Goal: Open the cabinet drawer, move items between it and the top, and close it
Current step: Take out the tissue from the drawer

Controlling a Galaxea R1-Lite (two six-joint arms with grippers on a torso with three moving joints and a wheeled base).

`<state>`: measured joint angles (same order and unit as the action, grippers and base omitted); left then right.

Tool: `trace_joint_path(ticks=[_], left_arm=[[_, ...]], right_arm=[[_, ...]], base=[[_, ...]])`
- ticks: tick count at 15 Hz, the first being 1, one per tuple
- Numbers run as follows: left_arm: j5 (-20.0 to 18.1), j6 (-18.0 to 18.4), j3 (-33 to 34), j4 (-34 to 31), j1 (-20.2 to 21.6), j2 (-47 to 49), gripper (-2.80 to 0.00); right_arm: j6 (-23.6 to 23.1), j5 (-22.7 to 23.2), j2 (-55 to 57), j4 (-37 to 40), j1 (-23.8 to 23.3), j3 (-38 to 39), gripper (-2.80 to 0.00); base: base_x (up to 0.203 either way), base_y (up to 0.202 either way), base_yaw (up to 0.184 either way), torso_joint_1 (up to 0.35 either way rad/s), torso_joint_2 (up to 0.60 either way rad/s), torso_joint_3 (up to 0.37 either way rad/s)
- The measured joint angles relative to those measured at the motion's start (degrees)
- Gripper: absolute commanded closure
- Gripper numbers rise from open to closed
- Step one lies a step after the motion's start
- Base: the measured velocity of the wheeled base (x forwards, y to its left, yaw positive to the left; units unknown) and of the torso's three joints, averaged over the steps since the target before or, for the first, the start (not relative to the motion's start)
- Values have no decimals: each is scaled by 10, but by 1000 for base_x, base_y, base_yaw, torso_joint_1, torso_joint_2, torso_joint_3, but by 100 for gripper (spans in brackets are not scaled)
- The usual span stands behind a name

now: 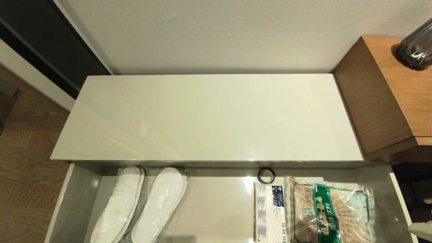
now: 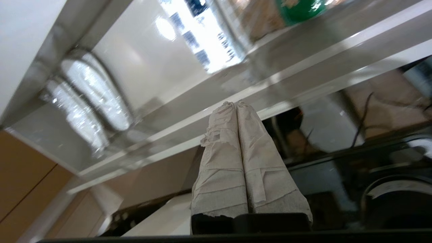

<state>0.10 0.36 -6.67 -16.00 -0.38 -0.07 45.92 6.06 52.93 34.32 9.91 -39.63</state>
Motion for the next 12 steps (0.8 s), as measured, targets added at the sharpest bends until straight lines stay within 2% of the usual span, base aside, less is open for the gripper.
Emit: trace_joint_path(ticks=[4, 6, 9, 12], left_arm=[[1, 0, 0, 0, 0, 0, 0], [0, 0, 0, 0, 0, 0, 0], [0, 0, 0, 0, 0, 0, 0], [0, 0, 0, 0, 0, 0, 0]], right_arm=[[16, 103, 11, -1, 1, -3, 0], [9, 104, 29, -2, 2, -7, 0], [-39, 102, 62, 8, 1, -16, 0], [-52, 101, 109, -22, 1, -23, 0]], base=[[0, 0, 0, 0, 0, 0], [0, 0, 0, 0, 0, 0], [0, 0, 0, 0, 0, 0], [0, 0, 0, 0, 0, 0]])
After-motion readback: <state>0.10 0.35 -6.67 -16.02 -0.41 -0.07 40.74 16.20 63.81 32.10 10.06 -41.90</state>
